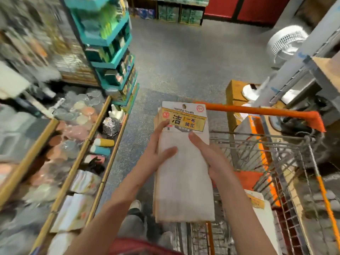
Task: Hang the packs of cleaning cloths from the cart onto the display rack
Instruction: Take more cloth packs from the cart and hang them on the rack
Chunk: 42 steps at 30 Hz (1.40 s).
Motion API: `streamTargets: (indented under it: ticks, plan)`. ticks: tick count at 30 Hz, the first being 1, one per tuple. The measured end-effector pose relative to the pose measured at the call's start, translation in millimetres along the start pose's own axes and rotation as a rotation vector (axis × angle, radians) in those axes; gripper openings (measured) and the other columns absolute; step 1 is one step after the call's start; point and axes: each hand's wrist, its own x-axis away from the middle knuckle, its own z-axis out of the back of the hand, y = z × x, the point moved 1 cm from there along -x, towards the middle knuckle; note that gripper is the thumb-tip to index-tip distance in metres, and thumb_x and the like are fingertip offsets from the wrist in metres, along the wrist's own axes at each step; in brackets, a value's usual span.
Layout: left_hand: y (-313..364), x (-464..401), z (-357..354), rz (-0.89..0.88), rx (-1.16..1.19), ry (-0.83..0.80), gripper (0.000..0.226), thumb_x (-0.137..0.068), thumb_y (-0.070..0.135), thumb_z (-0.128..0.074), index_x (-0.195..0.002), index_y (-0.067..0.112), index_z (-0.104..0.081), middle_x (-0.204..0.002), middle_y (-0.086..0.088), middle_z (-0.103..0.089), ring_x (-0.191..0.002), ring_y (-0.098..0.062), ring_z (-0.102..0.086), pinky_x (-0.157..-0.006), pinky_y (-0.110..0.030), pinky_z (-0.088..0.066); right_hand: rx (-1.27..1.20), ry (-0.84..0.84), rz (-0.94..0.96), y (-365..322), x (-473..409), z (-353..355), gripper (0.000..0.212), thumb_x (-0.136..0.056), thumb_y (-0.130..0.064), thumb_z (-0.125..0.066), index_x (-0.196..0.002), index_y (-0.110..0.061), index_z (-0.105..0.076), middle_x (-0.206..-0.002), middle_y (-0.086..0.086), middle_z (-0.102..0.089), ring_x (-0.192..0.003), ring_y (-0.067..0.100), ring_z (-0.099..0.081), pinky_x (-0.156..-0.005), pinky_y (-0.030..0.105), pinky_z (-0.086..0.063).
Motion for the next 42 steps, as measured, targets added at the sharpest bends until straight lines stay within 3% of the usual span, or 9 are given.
streamTargets:
  ticks: [4, 9, 12, 17, 20, 25, 29, 34, 42]
  plan:
    - [-4, -5, 54, 0.019, -0.012, 0.11, 0.075, -0.068, 0.048, -0.065, -0.135, 0.054, -0.032, -0.137, 0.022, -0.037, -0.127, -0.004, -0.045, -0.103, -0.034, -0.045, 0.03, -0.08, -0.015, 3, -26, -58, 0.032, -0.082, -0.027, -0.069, -0.11, -0.012, -0.067, -0.096, 0.007, -0.074, -0.087, 0.02, -0.071, -0.075, 0.034, -0.059]
    - [-14, -16, 134, 0.091, 0.0, 0.218, 0.078, -0.068, 0.045, -0.068, -0.135, 0.06, -0.031, -0.142, 0.005, -0.034, -0.129, -0.007, -0.042, -0.11, -0.039, -0.038, 0.073, -0.125, -0.103, 2, -63, -138, 0.013, -0.085, -0.023, -0.068, -0.08, -0.013, -0.062, -0.052, -0.008, -0.067, -0.048, 0.005, -0.065, -0.047, 0.019, -0.054]
    - [-18, -35, 184, 0.079, 0.027, 0.249, 0.076, -0.075, 0.037, -0.068, -0.14, 0.054, -0.031, -0.147, 0.004, -0.031, -0.128, 0.002, -0.041, -0.111, -0.033, -0.038, 0.075, -0.194, -0.117, -4, -89, -189, 0.022, -0.085, -0.025, -0.067, -0.099, -0.008, -0.067, -0.065, -0.002, -0.072, -0.056, 0.01, -0.068, -0.049, 0.021, -0.054]
    - [-26, -69, 258, 0.104, 0.069, 0.332, 0.075, -0.07, 0.041, -0.071, -0.135, 0.059, -0.037, -0.149, 0.007, -0.033, -0.139, -0.017, -0.035, -0.112, -0.051, -0.032, 0.111, -0.205, -0.04, -15, -129, -259, 0.019, -0.083, -0.025, -0.069, -0.097, -0.017, -0.059, -0.089, 0.002, -0.072, -0.074, 0.015, -0.07, -0.066, 0.031, -0.059]
    - [-29, -87, 290, 0.1, 0.105, 0.4, 0.075, -0.069, 0.034, -0.073, -0.134, 0.053, -0.042, -0.146, 0.002, -0.039, -0.133, -0.02, -0.044, -0.11, -0.051, -0.037, 0.121, -0.209, 0.017, -16, -156, -290, 0.048, -0.083, -0.028, -0.07, -0.123, -0.016, -0.046, -0.115, 0.006, -0.064, -0.096, 0.021, -0.067, -0.083, 0.043, -0.056]
    - [-33, -125, 332, 0.104, 0.221, 0.409, 0.068, -0.077, 0.015, -0.067, -0.133, 0.047, -0.046, -0.141, -0.003, -0.051, -0.122, -0.025, -0.056, -0.102, -0.05, -0.046, 0.276, -0.199, 0.134, -35, -213, -329, 0.053, -0.086, -0.03, -0.065, -0.13, -0.01, -0.043, -0.122, 0.003, -0.057, -0.087, 0.006, -0.061, -0.057, 0.01, -0.05]
    - [-38, -168, 355, 0.107, 0.246, 0.462, 0.061, -0.08, 0.018, -0.066, -0.127, 0.052, -0.05, -0.132, 0.008, -0.06, -0.118, -0.019, -0.06, -0.096, -0.044, -0.051, 0.354, -0.216, 0.273, -55, -273, -359, 0.045, -0.085, -0.022, -0.068, -0.12, -0.011, -0.042, -0.101, -0.012, -0.05, -0.084, -0.008, -0.05, -0.057, -0.001, -0.039]
    - [-39, -232, 391, 0.163, 0.202, 0.641, 0.068, -0.07, 0.038, -0.073, -0.118, 0.071, -0.037, -0.12, 0.033, -0.051, -0.12, -0.015, -0.057, -0.102, -0.044, -0.046, 0.437, -0.272, 0.259, -79, -355, -405, 0.035, -0.081, -0.02, -0.072, -0.101, -0.012, -0.044, -0.085, -0.009, -0.051, -0.073, 0.003, -0.051, -0.052, 0.005, -0.039]
    - [-33, -297, 435, 0.138, 0.173, 0.98, 0.083, -0.063, 0.053, -0.078, -0.128, 0.069, -0.03, -0.147, 0.01, -0.043, -0.132, -0.013, -0.045, -0.111, -0.045, -0.037, 0.604, -0.636, 0.239, -135, -446, -494, 0.025, -0.081, -0.026, -0.072, -0.093, -0.012, -0.054, -0.089, 0.007, -0.063, -0.072, 0.016, -0.06, -0.064, 0.032, -0.051]
